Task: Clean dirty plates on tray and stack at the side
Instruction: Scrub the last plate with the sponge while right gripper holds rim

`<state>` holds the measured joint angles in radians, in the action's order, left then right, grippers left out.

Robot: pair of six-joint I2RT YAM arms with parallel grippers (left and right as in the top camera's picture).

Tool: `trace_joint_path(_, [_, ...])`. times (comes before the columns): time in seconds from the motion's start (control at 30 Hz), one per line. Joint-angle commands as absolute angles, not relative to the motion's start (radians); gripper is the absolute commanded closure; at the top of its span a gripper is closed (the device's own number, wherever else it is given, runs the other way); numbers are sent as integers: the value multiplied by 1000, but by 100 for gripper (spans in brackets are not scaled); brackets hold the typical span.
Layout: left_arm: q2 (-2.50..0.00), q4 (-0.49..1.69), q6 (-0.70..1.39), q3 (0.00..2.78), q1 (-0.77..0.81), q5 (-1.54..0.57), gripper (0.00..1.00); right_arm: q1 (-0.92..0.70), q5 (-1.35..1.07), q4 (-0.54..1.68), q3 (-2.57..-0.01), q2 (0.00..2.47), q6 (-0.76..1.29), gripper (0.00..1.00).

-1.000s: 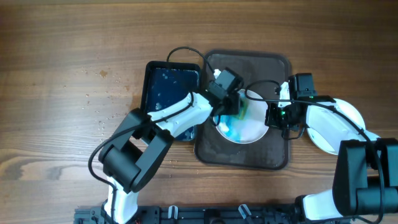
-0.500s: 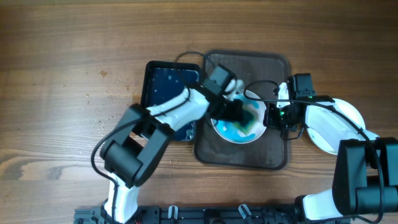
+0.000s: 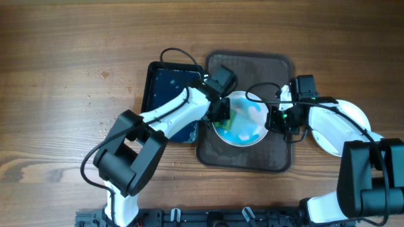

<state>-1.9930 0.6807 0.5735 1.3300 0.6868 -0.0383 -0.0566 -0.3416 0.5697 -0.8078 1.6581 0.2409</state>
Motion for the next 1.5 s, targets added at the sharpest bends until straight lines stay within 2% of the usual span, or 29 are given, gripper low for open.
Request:
trace_joint_path(0.0, [-2041, 697, 531, 1314, 646, 204, 96, -49, -275, 591, -791, 1687, 237, 96])
trace_joint_path(0.1, [-2043, 608, 532, 1319, 646, -120, 96, -49, -275, 591, -791, 1687, 236, 96])
trace_joint_path(0.13, [-2051, 537, 540, 1318, 661, -403, 96, -49, -275, 591, -791, 1687, 238, 96])
trace_joint_path(0.23, [-2064, 485, 574, 1310, 710, -544, 96, -49, -275, 591, -791, 1687, 238, 96])
trace_joint_path(0.4, [-2075, 523, 574, 1310, 791, -518, 96, -49, -275, 591, -791, 1687, 238, 96])
trace_joint_path(0.53, [-2074, 670, 645, 1313, 720, -363, 96, -49, -275, 590, -791, 1687, 238, 96])
trace_joint_path(0.73, [-2068, 917, 632, 1375, 641, 130, 96, -49, -276, 585, -791, 1687, 239, 96])
trace_joint_path(0.83, [-2068, 931, 629, 1431, 642, 212, 96, -49, -275, 586, -791, 1687, 236, 96])
trace_joint_path(0.97, [-2068, 856, 629, 1503, 643, 170, 96, -49, -274, 585, -791, 1687, 235, 96])
trace_joint_path(1.1, [-2069, 677, 630, 1507, 650, -45, 96, -49, -275, 586, -791, 1687, 231, 95])
trace_joint_path(1.33, [-2151, 564, 630, 1506, 724, -68, 96, -49, -274, 586, -791, 1687, 226, 96])
trace_joint_path(1.47, [-2217, 496, 629, 1506, 759, -285, 96, -49, -274, 587, -791, 1687, 216, 96])
